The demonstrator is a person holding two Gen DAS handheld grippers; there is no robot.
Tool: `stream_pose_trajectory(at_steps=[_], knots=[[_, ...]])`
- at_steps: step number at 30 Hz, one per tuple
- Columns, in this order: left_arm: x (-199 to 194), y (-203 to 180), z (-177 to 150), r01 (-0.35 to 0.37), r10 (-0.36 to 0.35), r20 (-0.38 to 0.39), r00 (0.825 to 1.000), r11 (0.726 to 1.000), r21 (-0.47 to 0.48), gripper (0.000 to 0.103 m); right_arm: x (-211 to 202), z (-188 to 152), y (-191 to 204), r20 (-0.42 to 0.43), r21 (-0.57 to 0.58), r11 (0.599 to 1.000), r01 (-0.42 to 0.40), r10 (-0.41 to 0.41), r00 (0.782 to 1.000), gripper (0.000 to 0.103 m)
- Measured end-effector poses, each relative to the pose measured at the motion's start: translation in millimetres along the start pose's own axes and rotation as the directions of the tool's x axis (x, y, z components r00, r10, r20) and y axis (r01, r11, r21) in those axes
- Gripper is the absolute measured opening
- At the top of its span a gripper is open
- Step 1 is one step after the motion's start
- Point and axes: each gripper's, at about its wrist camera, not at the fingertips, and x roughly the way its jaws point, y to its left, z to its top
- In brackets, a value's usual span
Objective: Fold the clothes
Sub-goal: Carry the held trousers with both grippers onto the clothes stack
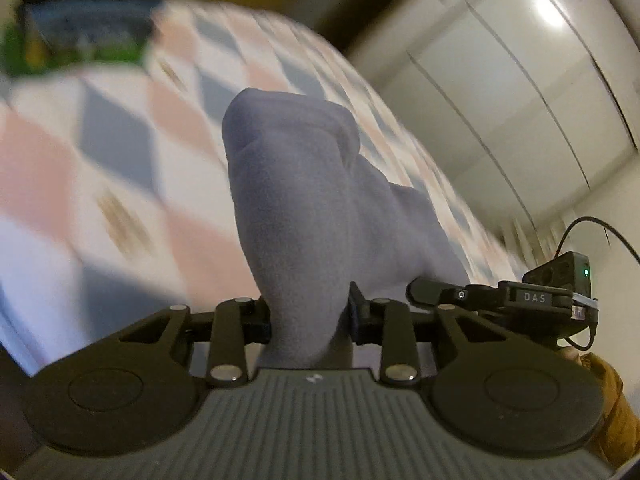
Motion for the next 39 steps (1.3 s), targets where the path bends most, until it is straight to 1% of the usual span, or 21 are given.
stream_pose_trajectory(at_steps=[2,4,9,11,13,15,18,23,26,27,28,29,30,32,33,34,35,36,37,38,39], knots=[[-18.6,38.1,51.1,-0.036,0.038,0.074,0.997,0.999,-0.025,0.028,58.3,49.2,35.2,-0.031,-0.061,0.998,-0.023,0.021,0.999,0.033],[-37.2,76.1,102.3,-0.070,0.076,0.147,0.986,0.996,-0.052,0.028,117.4,100.4,69.4,-0.064,-0.092,0.995,-0.046,0.040,0.997,0.034],[-62.6,150.9,229.9,-0.111,0.135,0.292,0.947,0.989,-0.096,0.028,250.1,232.3,164.7,-0.165,-0.184,0.977,-0.110,0.080,0.983,0.033],[-61.4,177.1,270.0,-0.117,0.155,0.337,0.929,0.985,-0.130,0.028,292.6,282.6,201.4,-0.199,-0.230,0.965,-0.128,0.082,0.977,0.034],[-53.2,199.2,296.5,-0.124,0.177,0.360,0.916,0.978,-0.166,0.028,335.2,327.9,228.4,-0.234,-0.271,0.954,-0.130,0.065,0.970,0.034],[-42.6,220.9,316.2,-0.130,0.199,0.369,0.908,0.970,-0.205,0.029,374.9,366.8,244.8,-0.275,-0.290,0.949,-0.121,0.038,0.961,0.034],[-29.3,244.9,332.6,-0.136,0.215,0.352,0.911,0.962,-0.235,0.029,427.1,408.0,254.9,-0.332,-0.308,0.945,-0.106,-0.002,0.943,0.034],[-7.3,284.6,359.7,-0.148,0.239,0.322,0.916,0.947,-0.284,0.030,487.3,443.7,252.0,-0.391,-0.342,0.934,-0.098,-0.047,0.919,0.034],[0.1,297.3,357.1,-0.157,0.254,0.293,0.922,0.935,-0.317,0.035,512.2,449.6,246.3,-0.423,-0.368,0.927,-0.069,-0.101,0.900,0.035],[1.1,300.5,355.4,-0.163,0.260,0.286,0.922,0.932,-0.323,0.036,518.0,449.9,243.4,-0.429,-0.378,0.924,-0.057,-0.121,0.895,0.037],[1.7,303.3,353.8,-0.168,0.266,0.279,0.923,0.929,-0.329,0.039,520.5,450.3,238.8,-0.426,-0.382,0.923,-0.045,-0.133,0.895,0.040],[-4.2,302.5,354.1,-0.177,0.275,0.284,0.919,0.928,-0.327,0.040,521.8,451.7,233.4,-0.418,-0.378,0.925,-0.039,-0.134,0.899,0.046],[-10.3,301.6,354.6,-0.185,0.284,0.288,0.914,0.927,-0.325,0.040,520.7,452.2,230.8,-0.402,-0.378,0.925,-0.033,-0.132,0.906,0.049],[-24.5,298.4,357.8,-0.215,0.311,0.301,0.902,0.926,-0.312,0.044,513.1,451.0,232.2,-0.346,-0.383,0.924,-0.022,-0.122,0.930,0.052],[-26.3,298.3,361.2,-0.219,0.308,0.298,0.903,0.929,-0.298,0.054,508.1,449.7,233.9,-0.315,-0.387,0.922,-0.013,-0.119,0.942,0.053],[-28.0,298.2,364.6,-0.222,0.306,0.296,0.905,0.933,-0.284,0.060,501.8,446.7,237.0,-0.282,-0.391,0.920,0.000,-0.119,0.952,0.057],[-29.3,298.5,367.8,-0.225,0.303,0.293,0.907,0.936,-0.271,0.060,496.9,442.5,239.4,-0.254,-0.396,0.918,0.011,-0.121,0.959,0.065],[-24.9,302.8,368.9,-0.218,0.288,0.268,0.919,0.940,-0.264,0.056,495.6,439.4,240.3,-0.236,-0.408,0.913,0.019,-0.125,0.964,0.065],[-20.4,306.8,369.7,-0.211,0.275,0.244,0.930,0.943,-0.258,0.041,496.7,437.4,239.4,-0.232,-0.418,0.908,0.015,-0.123,0.965,0.058],[-15.1,307.6,366.9,-0.213,0.276,0.242,0.930,0.943,-0.254,0.039,498.2,436.7,237.9,-0.233,-0.422,0.907,0.008,-0.116,0.966,0.042],[-10.0,308.2,364.2,-0.215,0.276,0.240,0.931,0.944,-0.251,0.038,500.1,438.8,237.0,-0.226,-0.426,0.905,0.007,-0.114,0.967,0.036]])
